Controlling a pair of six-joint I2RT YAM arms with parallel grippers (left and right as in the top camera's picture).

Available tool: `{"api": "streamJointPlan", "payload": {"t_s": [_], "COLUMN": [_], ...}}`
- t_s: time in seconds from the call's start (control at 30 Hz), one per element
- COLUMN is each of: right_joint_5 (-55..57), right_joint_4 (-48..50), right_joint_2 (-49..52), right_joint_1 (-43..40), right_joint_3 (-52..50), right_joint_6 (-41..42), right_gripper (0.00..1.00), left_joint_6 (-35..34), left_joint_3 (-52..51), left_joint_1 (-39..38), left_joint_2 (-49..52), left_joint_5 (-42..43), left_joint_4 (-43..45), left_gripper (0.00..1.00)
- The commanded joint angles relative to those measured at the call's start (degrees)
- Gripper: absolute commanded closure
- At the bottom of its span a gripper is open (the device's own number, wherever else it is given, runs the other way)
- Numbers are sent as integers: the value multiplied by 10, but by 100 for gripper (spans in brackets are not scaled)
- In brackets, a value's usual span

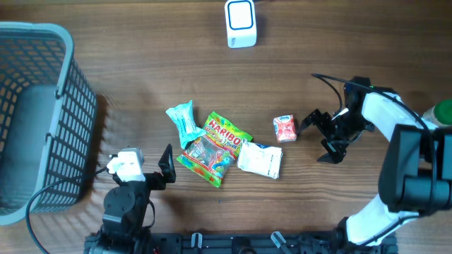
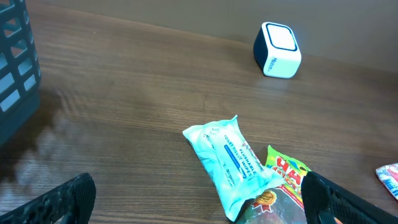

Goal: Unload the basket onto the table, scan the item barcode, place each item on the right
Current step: 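Grasp the small red candy pack with the right gripper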

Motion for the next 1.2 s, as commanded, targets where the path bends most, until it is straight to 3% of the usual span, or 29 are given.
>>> {"api": "streamJointPlan", "payload": {"t_s": [0.0, 0.07, 0.2, 0.4, 0.5, 0.93, 1.0, 1.07, 1.13, 1.17], "right_joint_5": [-4, 5, -6, 63, 93, 94, 94, 103, 113, 114], "right_joint_4": [-6, -2, 43, 135, 142, 214, 214, 214, 214, 214], "right_joint_2": [-100, -148, -142, -142, -142, -81, -58, -26, -14, -15], "right_joint_1": [2, 2, 17, 104, 114, 134, 134, 134, 134, 134], "right_joint_3": [-3, -3, -21, -78, -82, -82, -82, -82, -82, -82], "right_joint_6": [32, 54, 89, 291, 339, 365, 369, 369, 363, 363], "right_gripper": [0, 0, 0, 0, 0, 3, 15, 49, 72, 96], "left_joint_6": [9, 9, 9, 9, 9, 9, 9, 9, 9, 9], "left_joint_3": [-3, -3, -3, -3, -3, -3, -3, -3, -3, -3], "left_joint_1": [4, 4, 4, 4, 4, 4, 4, 4, 4, 4], "left_joint_2": [-3, -3, -3, -3, -3, -3, -3, -3, -3, -3], "left_joint_5": [5, 5, 5, 5, 5, 5, 5, 5, 5, 5], "left_joint_4": [1, 1, 2, 1, 2, 2, 1, 1, 1, 1], "left_gripper": [0, 0, 0, 0, 0, 0, 0, 0, 0, 0]}}
